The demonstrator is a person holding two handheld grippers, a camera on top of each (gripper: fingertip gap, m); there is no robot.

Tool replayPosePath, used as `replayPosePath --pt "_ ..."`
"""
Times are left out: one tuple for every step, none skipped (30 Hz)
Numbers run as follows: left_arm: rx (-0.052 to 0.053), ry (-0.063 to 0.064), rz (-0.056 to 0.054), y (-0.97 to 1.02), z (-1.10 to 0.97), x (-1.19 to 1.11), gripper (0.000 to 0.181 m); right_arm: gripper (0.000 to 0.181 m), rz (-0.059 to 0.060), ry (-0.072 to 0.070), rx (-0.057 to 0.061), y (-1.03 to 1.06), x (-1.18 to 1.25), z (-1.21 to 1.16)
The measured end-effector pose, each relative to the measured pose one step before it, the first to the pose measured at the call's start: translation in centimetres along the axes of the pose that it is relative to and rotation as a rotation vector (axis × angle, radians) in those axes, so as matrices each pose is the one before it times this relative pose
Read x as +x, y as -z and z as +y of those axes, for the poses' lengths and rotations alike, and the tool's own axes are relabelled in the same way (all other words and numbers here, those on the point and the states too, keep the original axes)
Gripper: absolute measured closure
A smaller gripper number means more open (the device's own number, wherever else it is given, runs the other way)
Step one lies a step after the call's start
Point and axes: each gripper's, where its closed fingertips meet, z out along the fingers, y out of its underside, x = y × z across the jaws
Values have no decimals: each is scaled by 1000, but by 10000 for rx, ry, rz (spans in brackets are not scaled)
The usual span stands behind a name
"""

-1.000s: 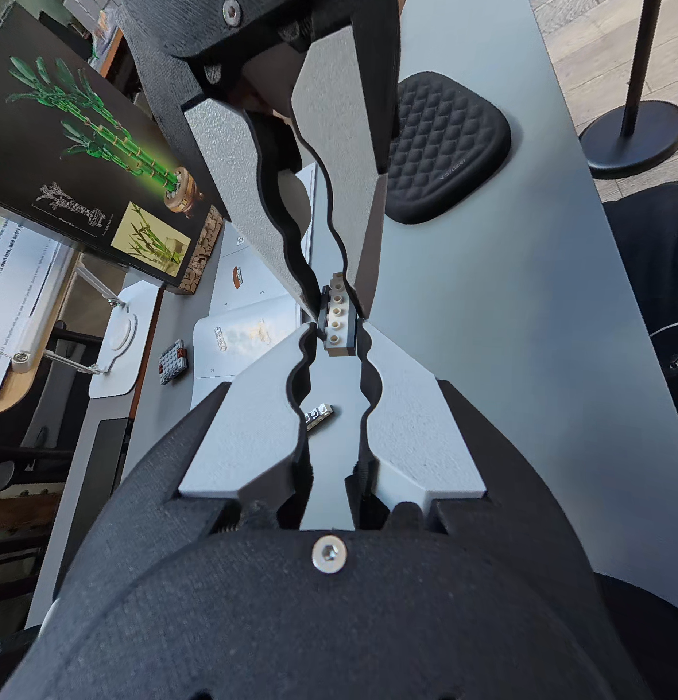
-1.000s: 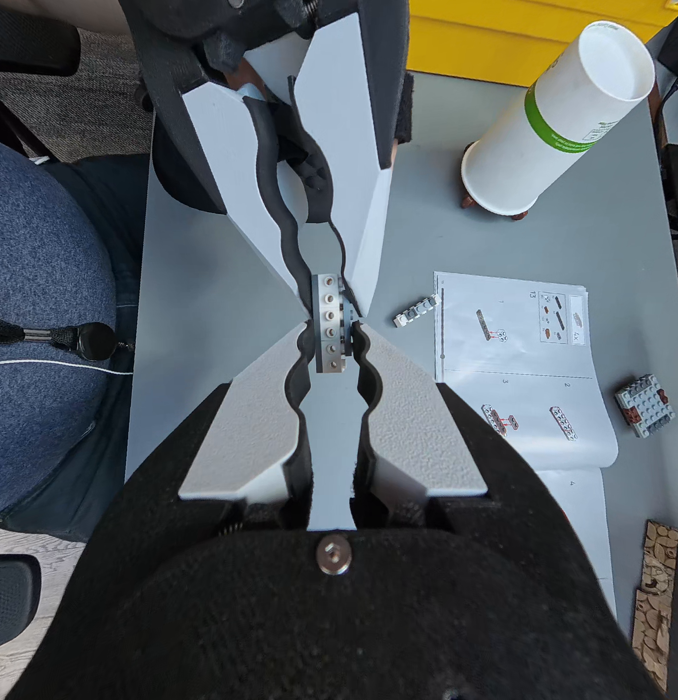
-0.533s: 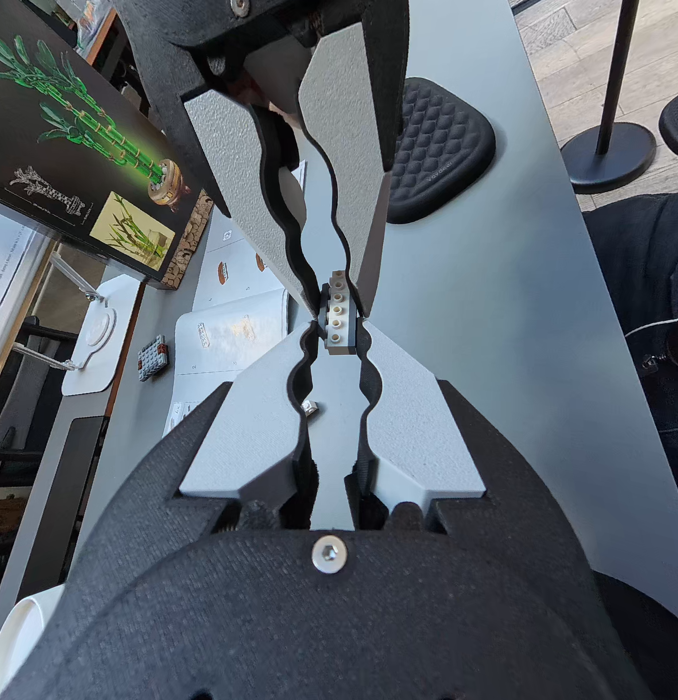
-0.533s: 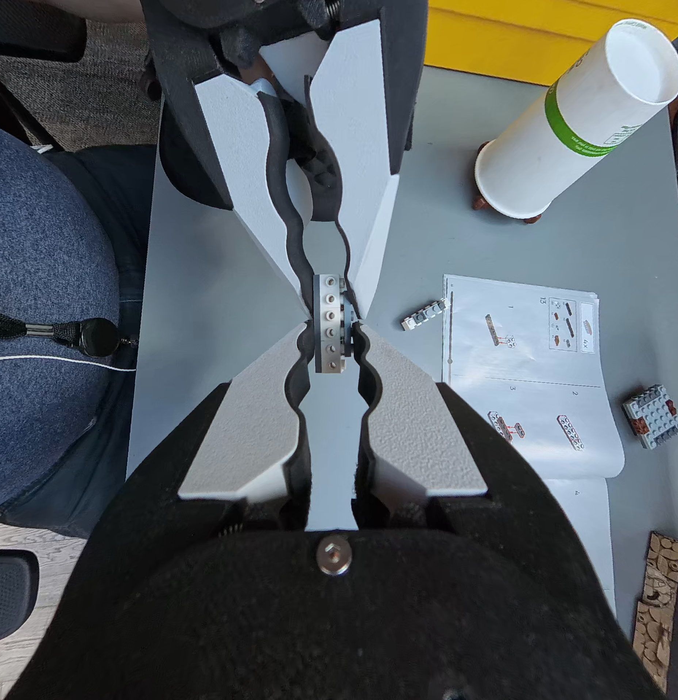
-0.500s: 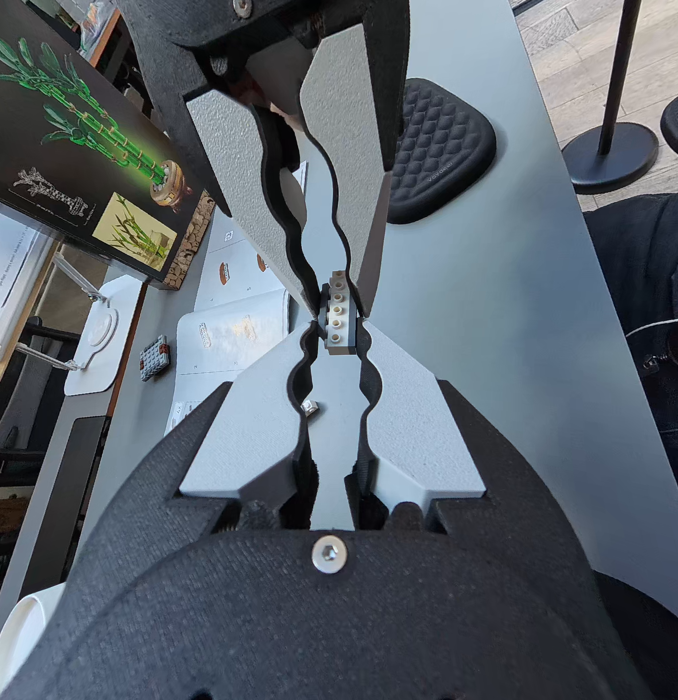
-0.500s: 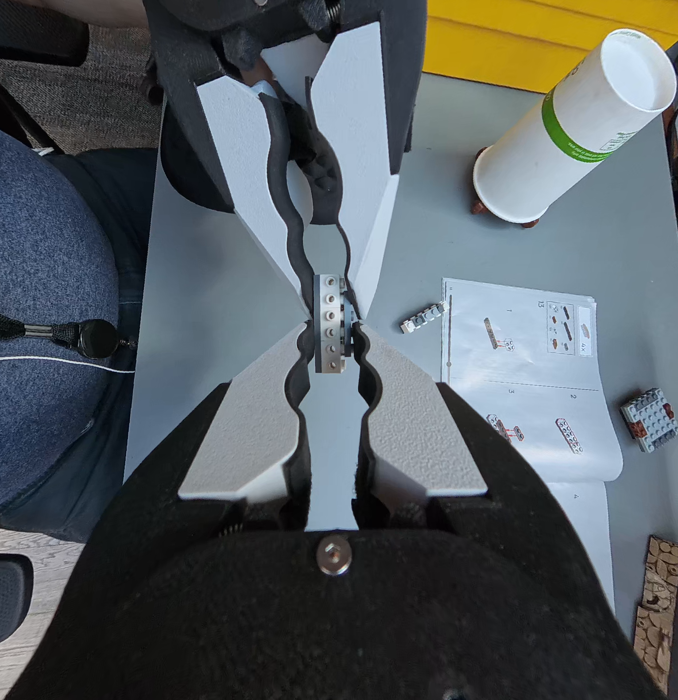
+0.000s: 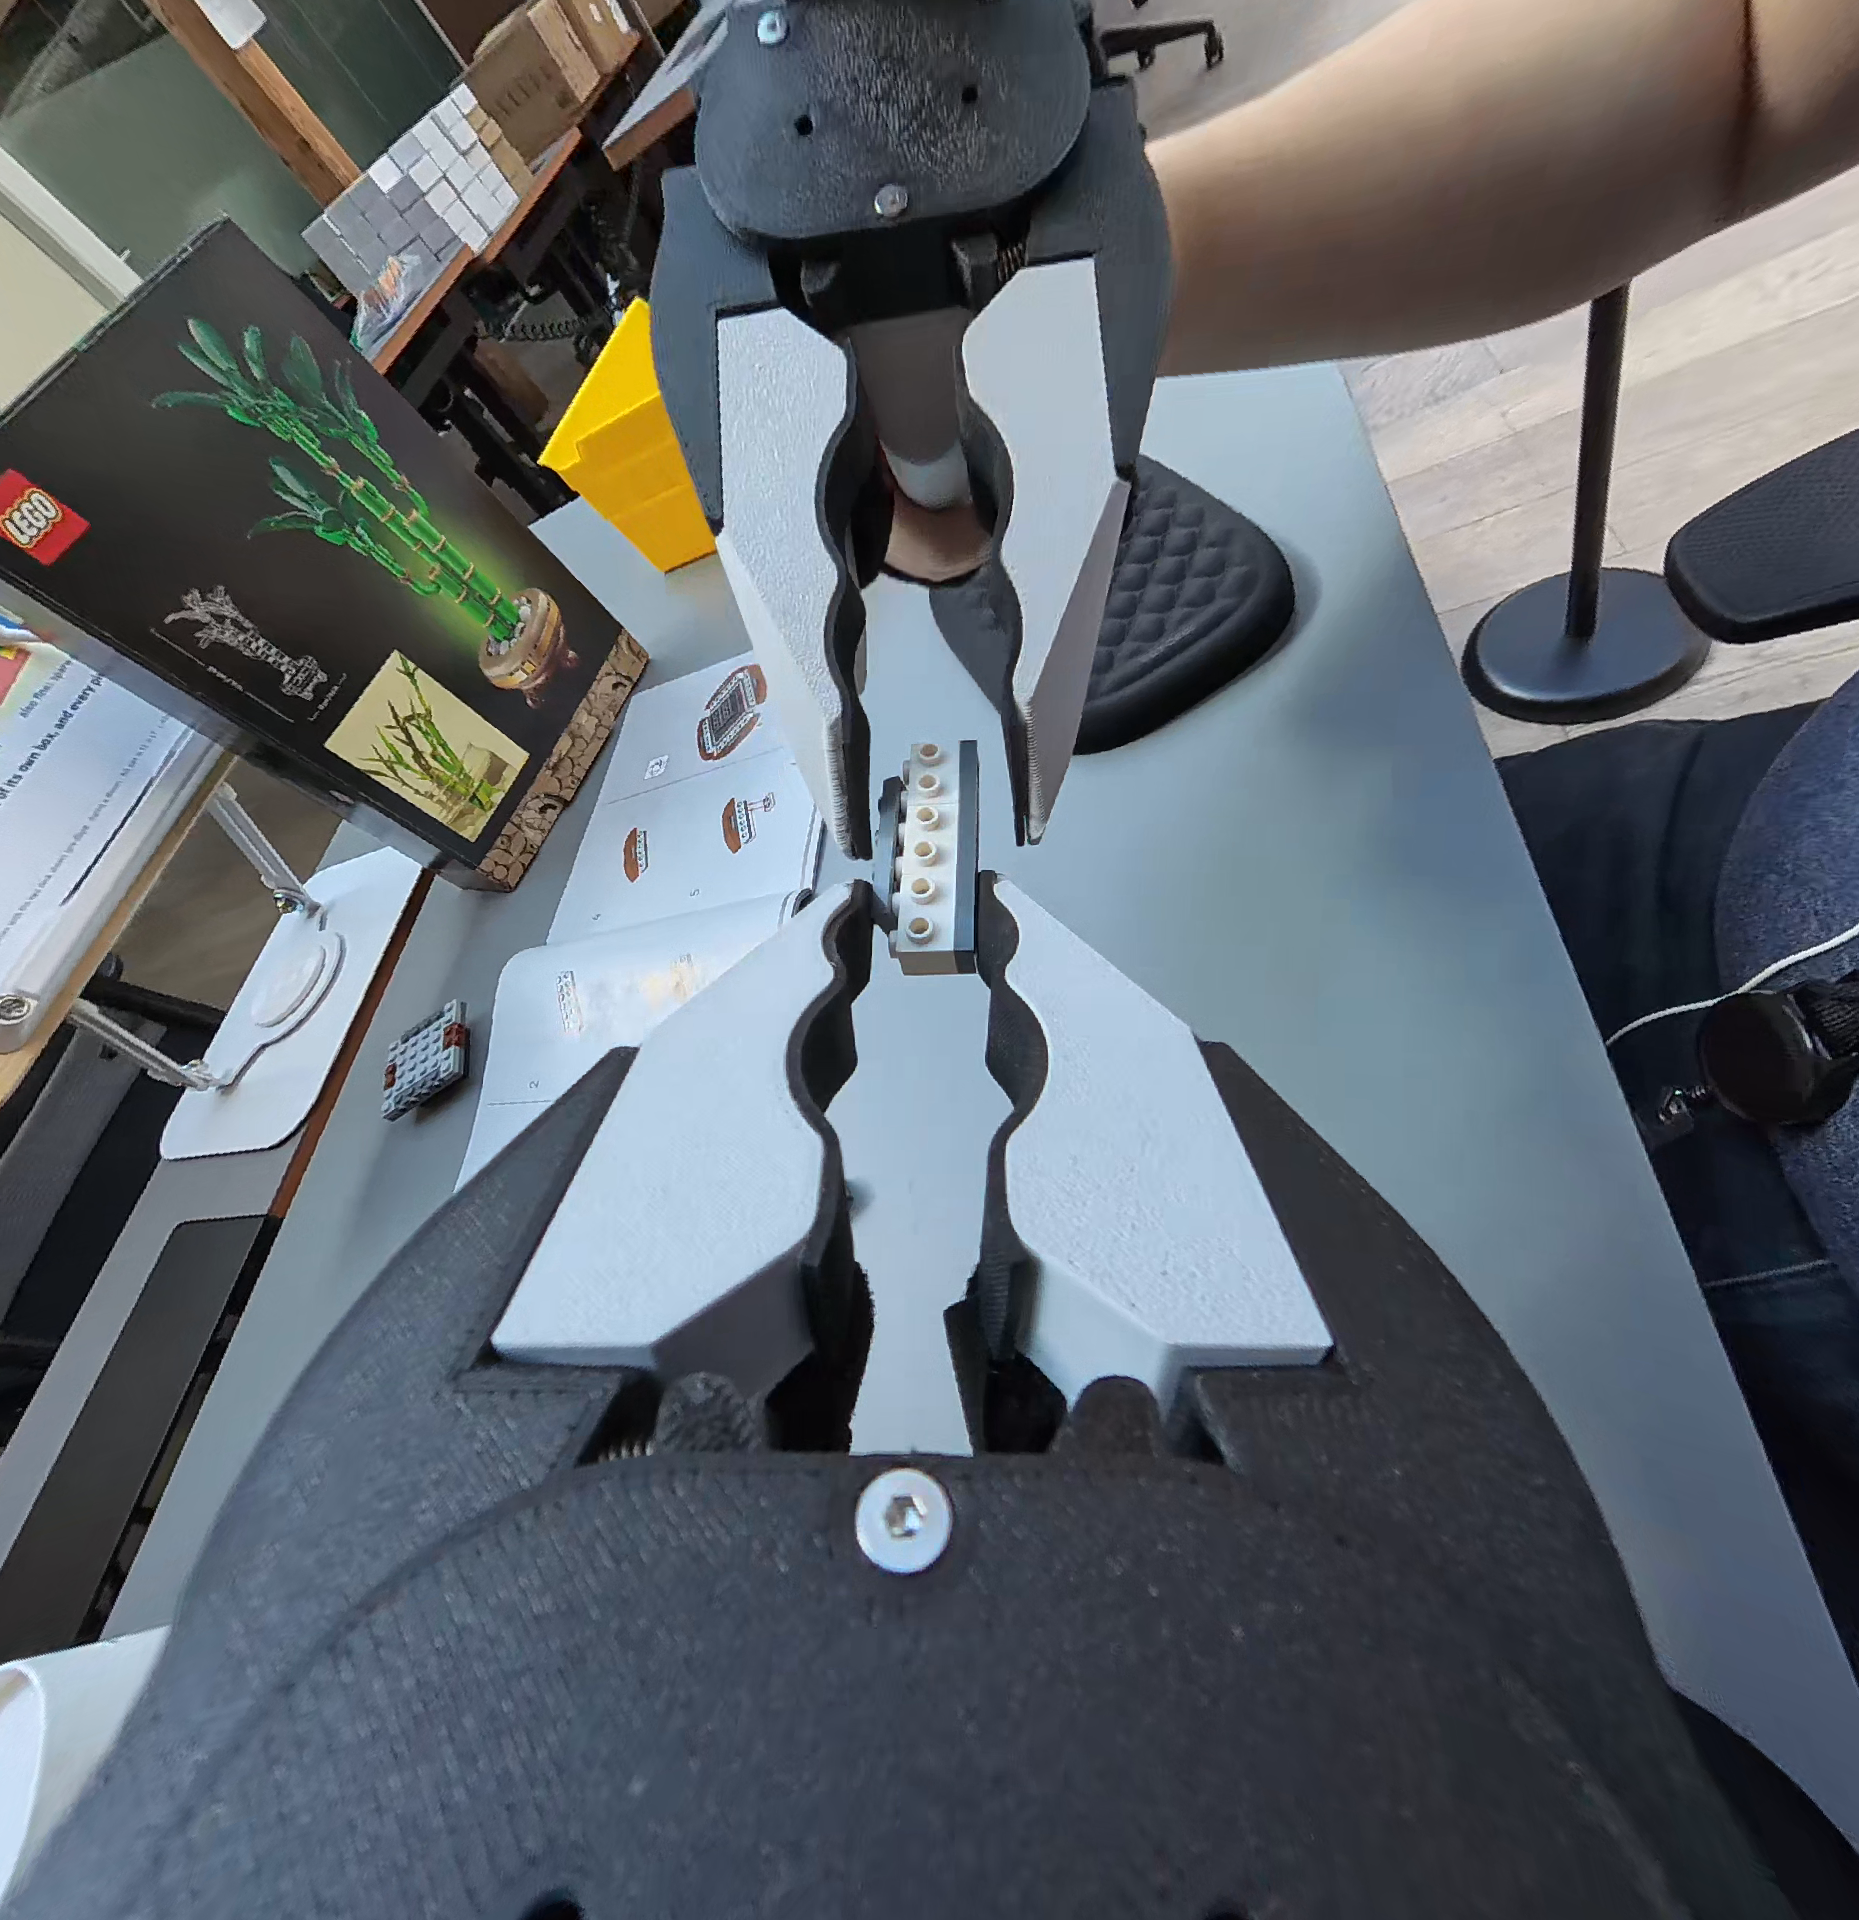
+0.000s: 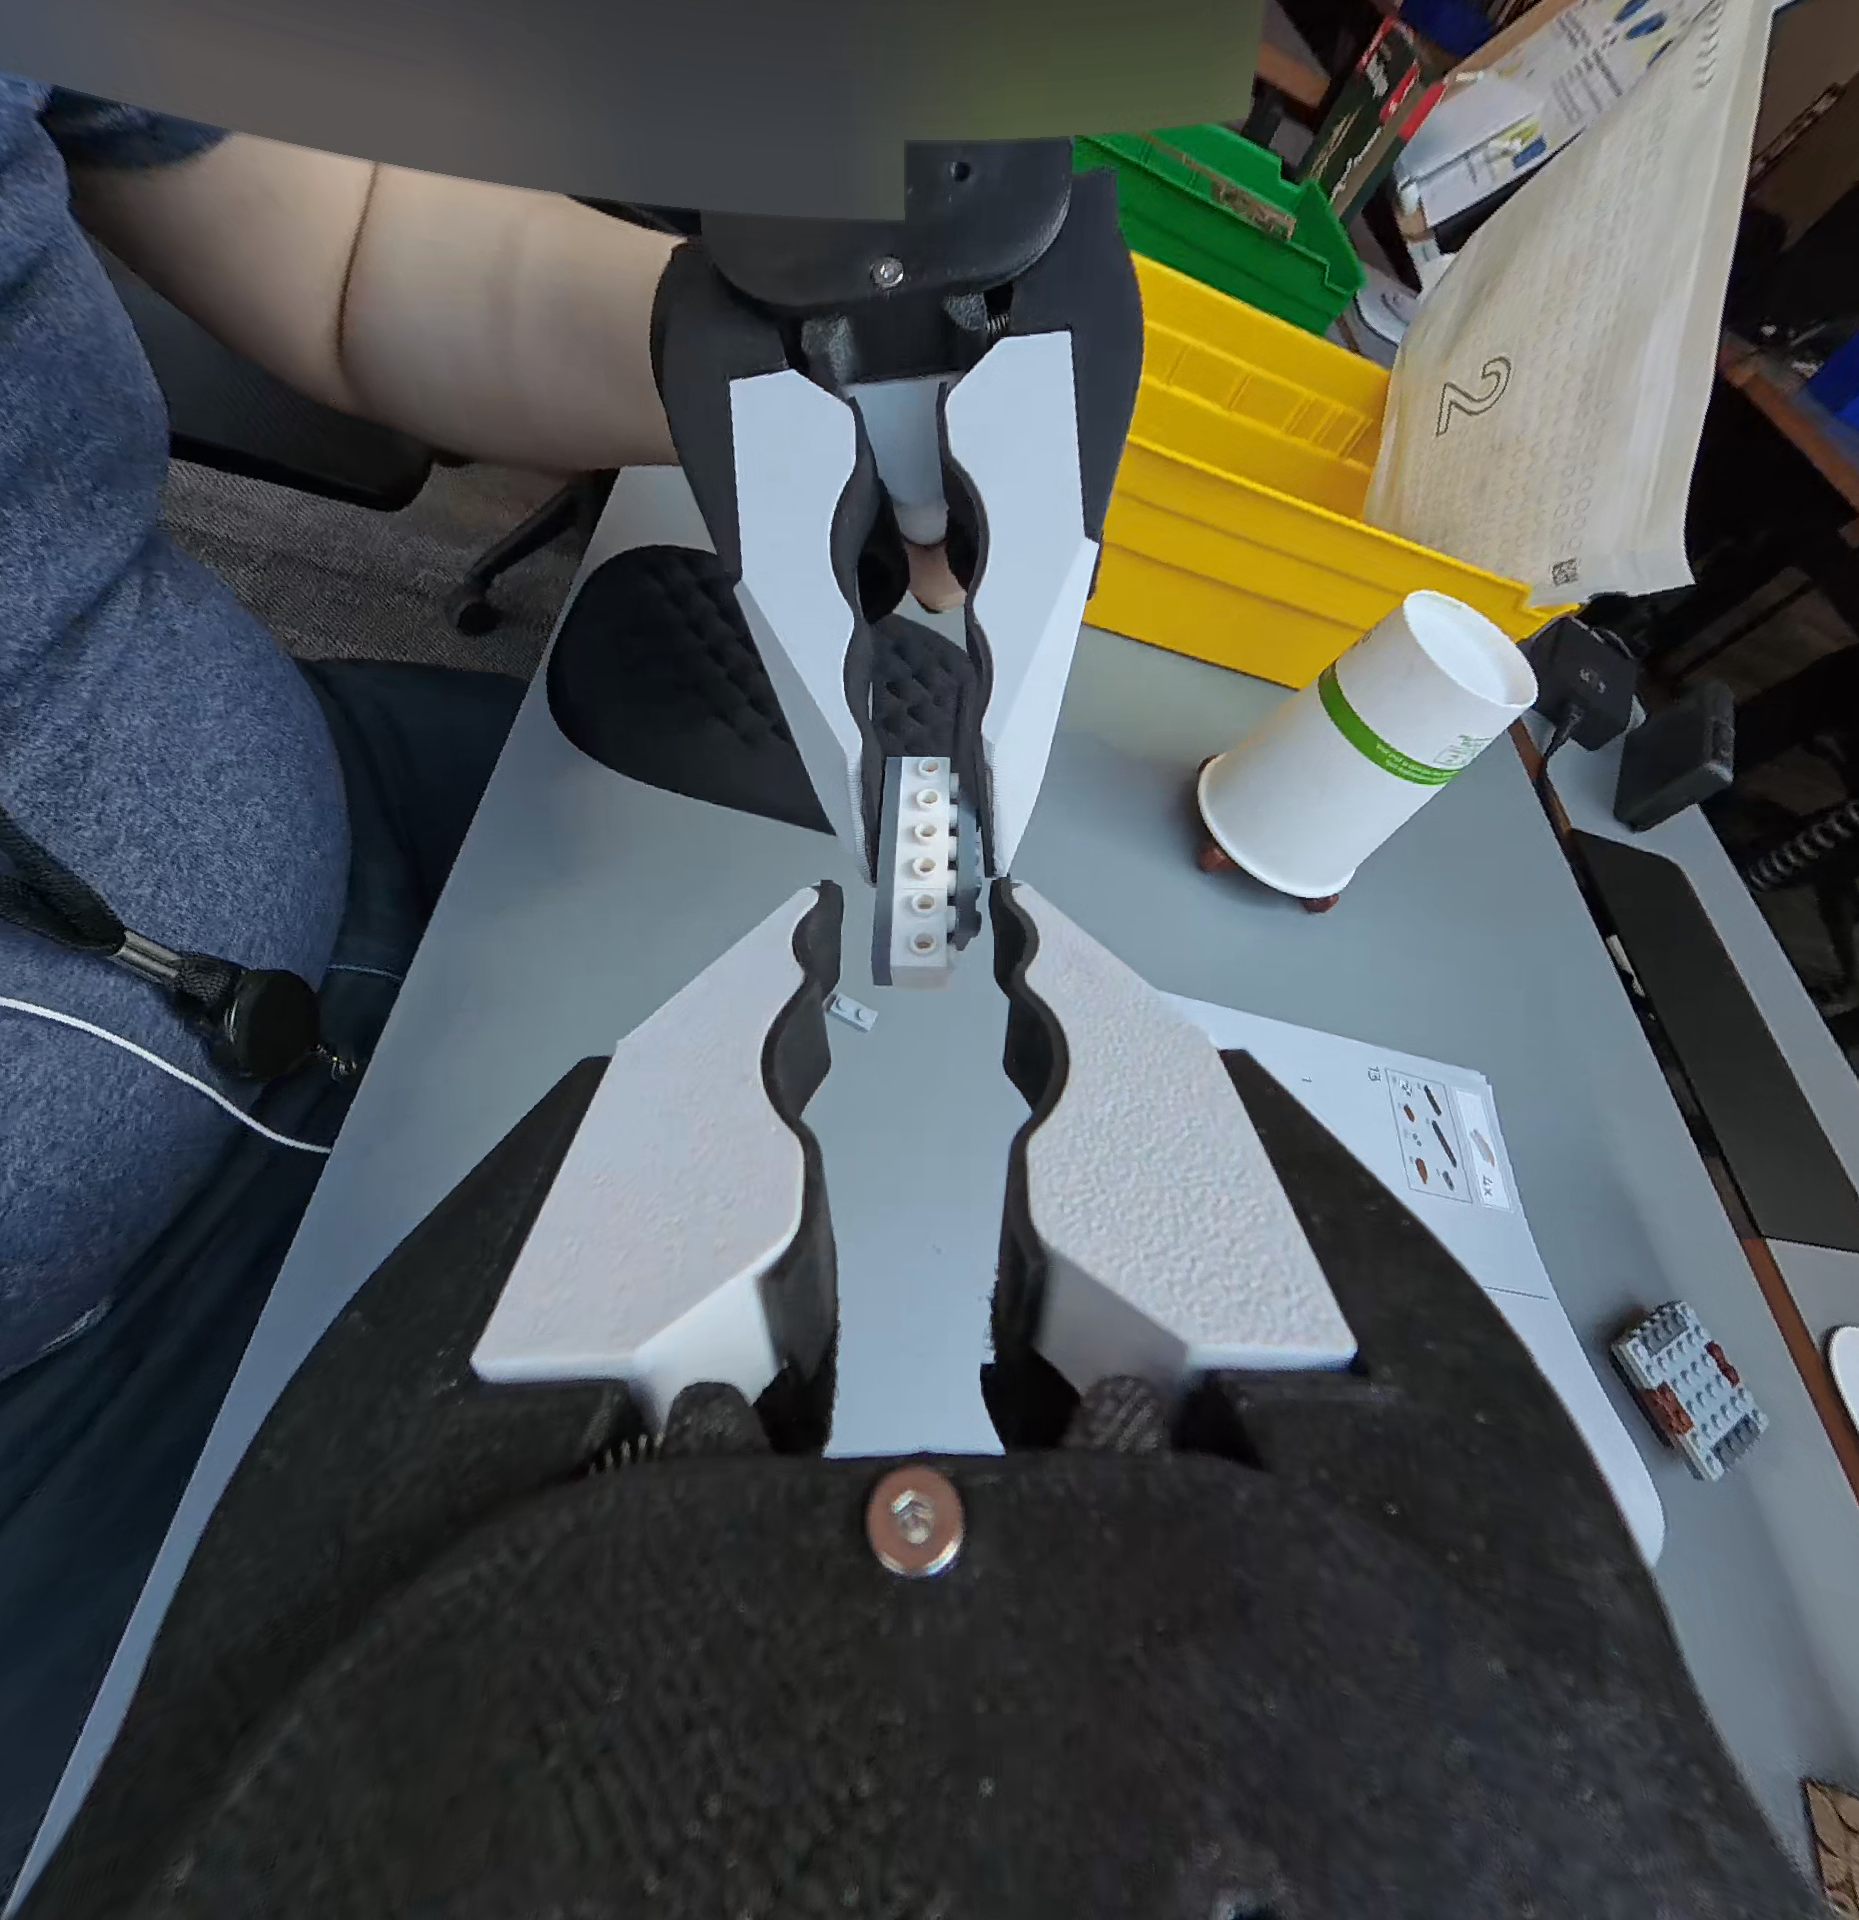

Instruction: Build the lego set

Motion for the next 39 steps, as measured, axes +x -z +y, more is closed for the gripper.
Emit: replayPosePath --pt "207 51 79 121 -371 132 163 155 -13 -69 264 49 -79 -285" --pt "209 50 85 107 -374 124 163 161 -20 -29 214 70 -90 -248" --pt "158 48 47 86 -270 49 163 162 41 57 233 107 -14 -295" --pt "112 57 42 70 -187 18 163 162 21 38 152 76 -59 -213" --pt "77 80 61 51 -127 25 163 162 45 7 57 21 -5 -71" --pt "21 70 41 21 -45 21 164 162 65 31 11 1 -7 0" --pt "-3 27 30 5 0 48 164 162 36 25 9 -12 -48 10" --pt "-13 14 17 -3 19 46 163 162 36 -9 -9 -11 -24 48" --pt "-10 16 -11 -12 32 16 164 162 28 -68 10 -18 -35 -6" --pt "13 32 13 15 8 30 164 163 5 -79 13 -23 -78 -1" --pt "30 88 61 27 6 58 164 163 46 -14 -14 -21 -56 1" --pt "41 113 65 10 -6 60 164 163 89 75 -13 -2 -33 -8" --pt "15 84 73 -6 58 86 164 163 21 6 -97 -36 -92 93" --pt "-29 53 72 -61 138 104 164 163 22 38 -128 -45 -84 162" --pt "-30 30 34 -66 138 87 164 163 46 110 -84 -32 -65 147" --pt "-26 8 17 -76 135 93 164 163 -11 -17 -44 -30 -90 138" --pt "-39 12 30 -61 135 105 164 163 -40 -75 -23 -42 -105 148" --pt "-35 32 3 -54 115 43 164 163 35 -75 20 -32 24 91" --pt "-2 20 -49 -12 49 -69 164 163 69 -150 89 -31 121 -4" --pt "15 -12 -50 40 -13 -76 164 163 -30 -330 134 -21 82 -55" --pt "-28 -27 -20 40 5 -28 164 162 -121 -337 51 -47 24 36" --pt "-110 -50 -21 -18 99 1 164 162 -83 -200 -122 -58 48 234" --pt "-165 -100 -20 -98 178 57 163 162 -63 15 -173 -58 -56 263" --pt "-133 -124 6 -107 129 141 163 161 -47 211 -184 -47 -165 214" --pt "-79 -100 37 -75 45 176 163 161 7 329 -85 -15 -206 41" --pt "-41 -67 36 -20 -6 141 163 162 82 331 -77 4 -96 36" --pt "-5 -63 17 34 -52 84 163 162 100 247 -27 13 -68 -76" --pt "6 -59 37 56 -57 97 164 162 60 180 -39 5 -102 -49" --pt "-27 -25 74 15 0 134 163 162 16 82 -120 -21 -128 62" --pt "-83 -7 61 -21 82 121 164 163 40 36 -128 -54 -62 103" --pt "-79 -37 -4 -49 95 41 164 163 73 39 -64 -33 16 94" --pt "-35 -53 -37 -48 76 3 163 163 47 14 -37 -7 -7 69" --pt "-3 -4 -40 -40 56 -10 163 163 68 -6 -8 -9 53 47" --pt "20 54 1 -33 55 2 163 163 1 -21 3 -32 -40 53" --pt "21 96 54 -25 83 54 163 163 18 -11 -7 -60 -33 74" --pt "16 106 54 -8 93 39 163 163 54 43 -6 -83 -8 68" --pt "21 87 60 -15 76 73 163 163 -28 4 -29 -81 -86 87" --pt "2 62 36 -31 108 57 163 163 -44 -106 -36 -88 -5 102" --pt "-26 26 -32 -11 135 -37 163 163 -98 -353 11 -118 84 121"
